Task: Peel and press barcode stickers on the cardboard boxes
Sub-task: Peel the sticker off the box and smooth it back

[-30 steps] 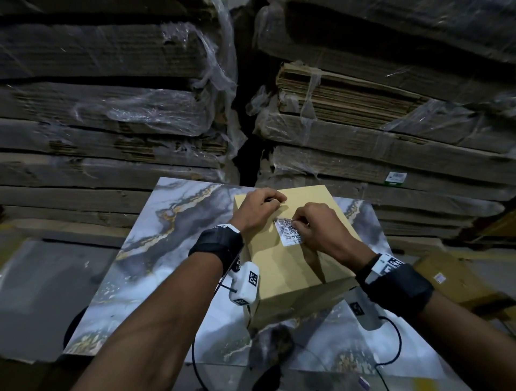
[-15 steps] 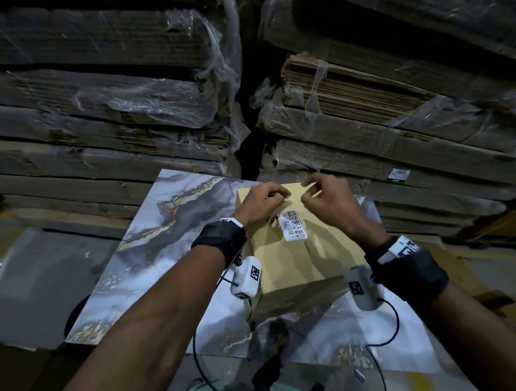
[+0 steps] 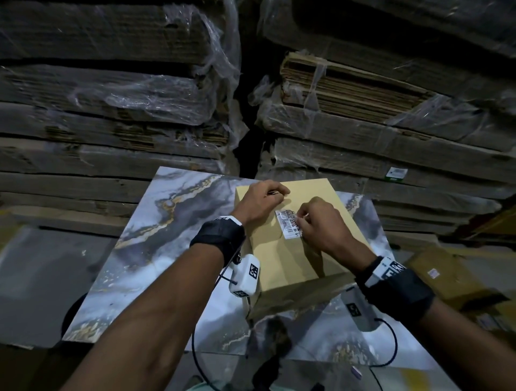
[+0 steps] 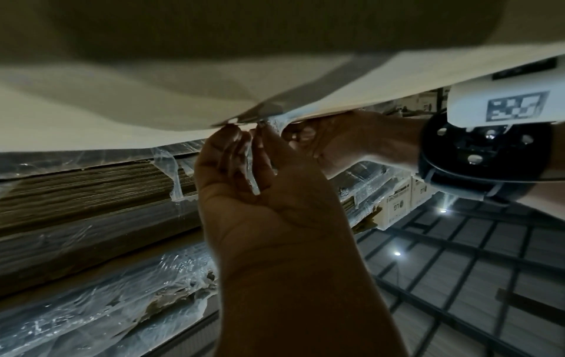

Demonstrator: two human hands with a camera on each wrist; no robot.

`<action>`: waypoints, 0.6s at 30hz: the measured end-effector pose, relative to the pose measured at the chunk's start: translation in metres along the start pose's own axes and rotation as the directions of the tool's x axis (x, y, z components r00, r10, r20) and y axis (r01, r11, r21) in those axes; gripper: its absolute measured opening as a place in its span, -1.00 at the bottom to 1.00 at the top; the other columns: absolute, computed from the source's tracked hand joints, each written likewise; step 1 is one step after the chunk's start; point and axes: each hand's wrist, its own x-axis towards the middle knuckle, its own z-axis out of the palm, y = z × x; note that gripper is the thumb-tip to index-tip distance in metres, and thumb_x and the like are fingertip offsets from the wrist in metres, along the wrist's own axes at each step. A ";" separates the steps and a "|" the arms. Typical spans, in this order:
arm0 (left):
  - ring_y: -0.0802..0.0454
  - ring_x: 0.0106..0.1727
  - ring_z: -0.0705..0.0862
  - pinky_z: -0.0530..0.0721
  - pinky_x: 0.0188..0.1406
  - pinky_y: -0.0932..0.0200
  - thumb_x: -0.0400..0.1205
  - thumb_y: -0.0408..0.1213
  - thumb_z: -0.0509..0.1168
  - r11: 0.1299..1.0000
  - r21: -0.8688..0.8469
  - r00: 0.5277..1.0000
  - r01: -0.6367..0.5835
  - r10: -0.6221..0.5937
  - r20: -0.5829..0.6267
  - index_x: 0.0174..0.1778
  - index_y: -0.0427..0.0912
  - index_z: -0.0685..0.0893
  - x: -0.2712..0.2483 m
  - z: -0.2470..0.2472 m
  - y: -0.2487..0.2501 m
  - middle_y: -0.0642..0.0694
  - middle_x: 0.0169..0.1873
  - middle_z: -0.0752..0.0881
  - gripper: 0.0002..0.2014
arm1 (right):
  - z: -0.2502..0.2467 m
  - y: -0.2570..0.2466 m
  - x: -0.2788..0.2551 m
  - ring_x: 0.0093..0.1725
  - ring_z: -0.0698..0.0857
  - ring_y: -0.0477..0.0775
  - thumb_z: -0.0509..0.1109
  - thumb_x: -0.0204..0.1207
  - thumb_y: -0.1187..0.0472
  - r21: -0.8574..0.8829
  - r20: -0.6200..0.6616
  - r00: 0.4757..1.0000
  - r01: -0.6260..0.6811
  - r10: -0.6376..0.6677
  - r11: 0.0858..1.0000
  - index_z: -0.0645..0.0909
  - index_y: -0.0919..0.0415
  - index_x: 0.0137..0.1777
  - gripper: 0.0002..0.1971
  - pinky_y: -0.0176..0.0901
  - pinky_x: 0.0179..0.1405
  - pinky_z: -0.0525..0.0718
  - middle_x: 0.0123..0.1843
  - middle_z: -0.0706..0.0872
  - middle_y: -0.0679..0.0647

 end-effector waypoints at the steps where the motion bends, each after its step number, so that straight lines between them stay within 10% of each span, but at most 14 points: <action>1: 0.02 0.14 0.74 0.67 0.29 -0.05 0.48 -0.16 0.23 1.000 0.002 1.000 0.004 -0.004 0.001 0.12 -0.19 0.84 0.000 0.000 0.000 -0.08 0.08 0.82 -0.60 | 0.000 -0.001 0.001 -0.03 0.69 0.23 0.33 0.69 0.16 -0.029 0.014 1.000 0.009 -0.008 1.000 0.74 0.20 -0.01 -0.82 0.02 -0.16 0.52 -0.01 0.75 0.15; 7: 0.03 0.13 0.74 0.66 0.27 0.03 0.46 -0.16 0.23 1.000 -0.002 1.000 -0.010 0.010 -0.007 0.10 -0.21 0.84 -0.001 0.000 0.003 -0.08 0.07 0.82 -0.59 | -0.007 -0.015 0.007 -0.02 0.69 0.33 0.30 0.68 0.19 -0.132 0.086 0.996 -0.001 0.013 0.991 0.71 0.23 -0.03 -0.82 0.07 -0.14 0.56 -0.06 0.79 0.22; 18: 0.02 0.09 0.75 0.68 0.23 0.00 0.41 -0.09 0.22 1.000 -0.016 1.000 -0.007 0.006 -0.021 0.06 -0.19 0.85 -0.001 0.000 0.003 -0.08 0.04 0.82 -0.56 | -0.034 -0.014 0.032 -0.27 0.88 0.18 0.53 0.45 0.42 0.199 0.324 0.917 -0.305 0.232 0.931 0.85 0.33 -0.29 -0.87 0.12 -0.08 0.89 -0.40 0.83 0.21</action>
